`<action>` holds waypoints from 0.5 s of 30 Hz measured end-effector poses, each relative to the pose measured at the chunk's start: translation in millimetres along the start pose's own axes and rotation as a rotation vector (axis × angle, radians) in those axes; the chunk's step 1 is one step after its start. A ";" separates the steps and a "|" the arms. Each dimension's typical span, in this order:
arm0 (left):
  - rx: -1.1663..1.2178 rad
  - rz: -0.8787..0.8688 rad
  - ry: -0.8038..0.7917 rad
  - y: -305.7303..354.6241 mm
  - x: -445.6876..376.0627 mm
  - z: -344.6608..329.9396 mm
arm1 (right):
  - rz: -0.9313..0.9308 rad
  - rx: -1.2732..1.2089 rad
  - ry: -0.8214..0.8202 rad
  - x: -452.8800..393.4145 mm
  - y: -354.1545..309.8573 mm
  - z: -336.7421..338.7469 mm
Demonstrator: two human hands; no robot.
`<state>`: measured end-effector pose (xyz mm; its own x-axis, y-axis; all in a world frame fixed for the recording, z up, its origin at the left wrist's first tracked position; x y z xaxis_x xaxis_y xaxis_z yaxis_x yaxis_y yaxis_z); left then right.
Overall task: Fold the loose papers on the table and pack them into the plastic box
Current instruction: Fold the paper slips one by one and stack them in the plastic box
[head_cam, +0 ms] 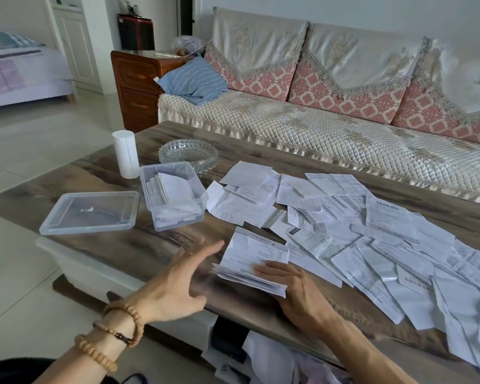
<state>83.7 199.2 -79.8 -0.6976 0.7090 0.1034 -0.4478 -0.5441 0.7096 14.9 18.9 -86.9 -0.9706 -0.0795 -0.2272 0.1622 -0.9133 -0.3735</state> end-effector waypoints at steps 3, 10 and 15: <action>-0.084 -0.096 0.039 10.0 -9.0 -8.6 | 0.059 -0.023 -0.043 4.3 -4.2 0.9; -0.178 -0.192 0.168 40.1 -22.8 -14.4 | -0.232 -0.327 -0.230 3.8 -9.5 13.1; -0.189 -0.013 0.276 36.2 -46.2 -5.5 | -0.592 -0.268 -0.016 -6.7 25.5 23.9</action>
<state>96.7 144.3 -62.8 -0.8046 0.5825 -0.1157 -0.5356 -0.6275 0.5651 21.3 -13.3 -73.4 -0.9115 0.3992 0.0990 -0.3646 -0.6731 -0.6435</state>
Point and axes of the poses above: each hand's wrist, its own x-axis away from the middle knuckle, its own z-axis out of the back of the hand, y = z × x, the point moved 10 cm from there along -x, towards the middle knuckle, and after that the axes turned 2 degrees about x, right-handed, at the moved point
